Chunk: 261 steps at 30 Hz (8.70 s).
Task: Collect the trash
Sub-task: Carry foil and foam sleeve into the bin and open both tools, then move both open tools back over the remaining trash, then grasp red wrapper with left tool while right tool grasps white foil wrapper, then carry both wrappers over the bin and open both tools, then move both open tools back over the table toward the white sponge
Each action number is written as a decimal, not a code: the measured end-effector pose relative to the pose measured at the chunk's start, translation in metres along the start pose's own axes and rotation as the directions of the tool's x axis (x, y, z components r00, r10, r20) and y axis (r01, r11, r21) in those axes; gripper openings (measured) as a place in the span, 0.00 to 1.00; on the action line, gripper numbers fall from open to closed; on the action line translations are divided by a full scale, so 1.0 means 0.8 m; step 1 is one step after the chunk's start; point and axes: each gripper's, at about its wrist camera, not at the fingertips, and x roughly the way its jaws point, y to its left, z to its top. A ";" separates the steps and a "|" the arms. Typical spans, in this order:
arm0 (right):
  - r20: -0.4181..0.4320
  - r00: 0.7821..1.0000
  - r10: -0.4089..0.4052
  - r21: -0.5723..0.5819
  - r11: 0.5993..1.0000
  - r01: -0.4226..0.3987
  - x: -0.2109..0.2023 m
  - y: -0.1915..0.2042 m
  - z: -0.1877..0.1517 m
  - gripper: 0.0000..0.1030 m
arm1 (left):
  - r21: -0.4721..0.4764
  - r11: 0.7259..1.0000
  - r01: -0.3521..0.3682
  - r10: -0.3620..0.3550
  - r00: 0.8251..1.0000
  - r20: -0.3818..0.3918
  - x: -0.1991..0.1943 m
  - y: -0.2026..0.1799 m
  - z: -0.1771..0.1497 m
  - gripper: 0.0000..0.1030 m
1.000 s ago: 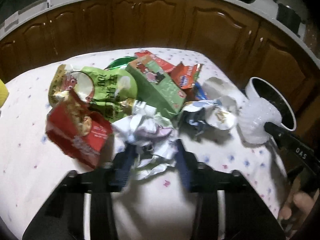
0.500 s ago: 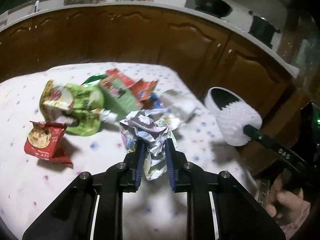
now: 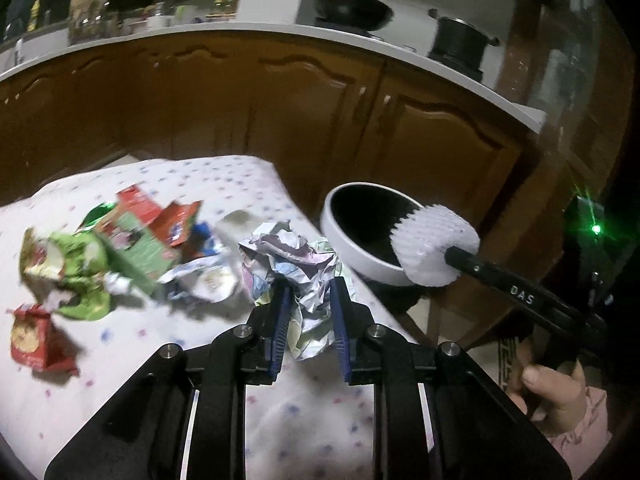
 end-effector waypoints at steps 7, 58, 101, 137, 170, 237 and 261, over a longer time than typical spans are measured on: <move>0.008 0.999 -0.040 0.021 0.999 0.040 -0.001 -0.029 0.013 0.13 | 0.059 0.998 0.038 -0.037 0.999 -0.013 0.030 -0.039 0.020 0.18; -0.204 0.948 -0.244 -0.103 0.968 0.227 0.084 -0.105 0.063 0.67 | 0.070 0.994 0.083 -0.068 0.979 -0.194 0.164 -0.070 0.060 0.47; -0.151 0.976 0.157 -0.057 0.984 -0.167 0.049 0.117 -0.041 0.74 | -0.289 0.920 -0.265 0.268 0.963 -0.027 -0.095 0.172 -0.096 0.50; -0.238 0.941 0.241 -0.032 0.966 -0.256 0.149 0.177 -0.046 0.15 | -0.354 0.908 -0.225 0.217 0.974 -0.062 -0.054 0.261 -0.086 0.02; -0.027 0.999 0.039 0.058 0.998 -0.037 0.000 -0.014 0.007 0.14 | -0.034 0.999 0.038 -0.037 0.999 0.023 0.018 0.016 0.022 0.01; -0.067 0.997 0.026 0.056 0.998 -0.023 0.020 -0.024 0.003 0.76 | -0.107 0.993 -0.041 0.031 0.995 -0.091 0.081 0.025 -0.002 0.43; -0.199 0.968 0.149 -0.126 0.976 -0.177 0.097 0.113 -0.024 0.77 | -0.329 0.930 -0.165 0.134 0.984 -0.117 0.014 0.163 -0.052 0.44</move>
